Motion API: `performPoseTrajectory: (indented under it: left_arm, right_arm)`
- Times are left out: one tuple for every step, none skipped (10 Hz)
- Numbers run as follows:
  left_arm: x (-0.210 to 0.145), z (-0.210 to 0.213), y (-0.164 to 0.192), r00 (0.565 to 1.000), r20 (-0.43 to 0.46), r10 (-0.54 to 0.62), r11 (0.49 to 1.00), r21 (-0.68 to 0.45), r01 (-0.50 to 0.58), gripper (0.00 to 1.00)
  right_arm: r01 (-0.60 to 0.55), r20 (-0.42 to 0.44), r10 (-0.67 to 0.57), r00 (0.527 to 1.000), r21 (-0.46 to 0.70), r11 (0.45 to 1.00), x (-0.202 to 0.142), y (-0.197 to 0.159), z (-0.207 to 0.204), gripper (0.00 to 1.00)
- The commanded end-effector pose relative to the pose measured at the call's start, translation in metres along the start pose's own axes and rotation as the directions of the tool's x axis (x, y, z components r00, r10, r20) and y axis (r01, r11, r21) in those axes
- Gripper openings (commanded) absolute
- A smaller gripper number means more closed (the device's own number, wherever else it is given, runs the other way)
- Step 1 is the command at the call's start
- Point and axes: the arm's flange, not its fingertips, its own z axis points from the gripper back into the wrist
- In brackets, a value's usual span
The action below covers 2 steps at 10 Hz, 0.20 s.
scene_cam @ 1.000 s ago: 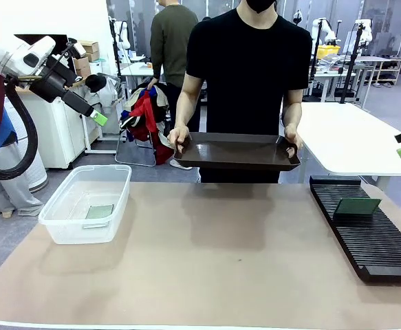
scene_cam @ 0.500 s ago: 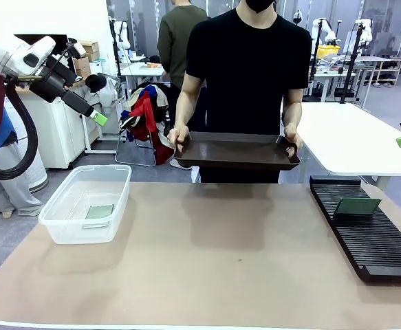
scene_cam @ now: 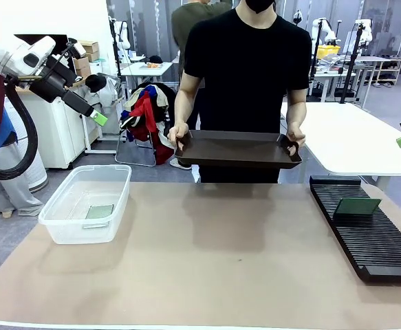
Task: Sort PCBs into racks and boxes based on the side picked up.
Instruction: If the short side of the Blank PCB is picked up, insert it into the PCB Rack ; if the long side is picked up, place it in the Organizing box.
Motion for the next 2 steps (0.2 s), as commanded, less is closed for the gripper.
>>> performPoseTrajectory:
  left_arm:
    - [-0.0007,-0.0001,-0.0003,1.000,0.000,-0.010,1.000,-0.005,0.010,1.00]
    - [-0.0007,-0.0001,-0.0003,1.000,0.000,-0.010,1.000,-0.005,0.010,1.00]
  right_arm:
    - [0.007,-0.001,-0.007,1.000,-0.001,1.000,0.0015,0.0007,-0.0003,1.00]
    - [0.007,-0.001,-0.007,1.000,-0.001,1.000,0.0015,0.0007,-0.0003,1.00]
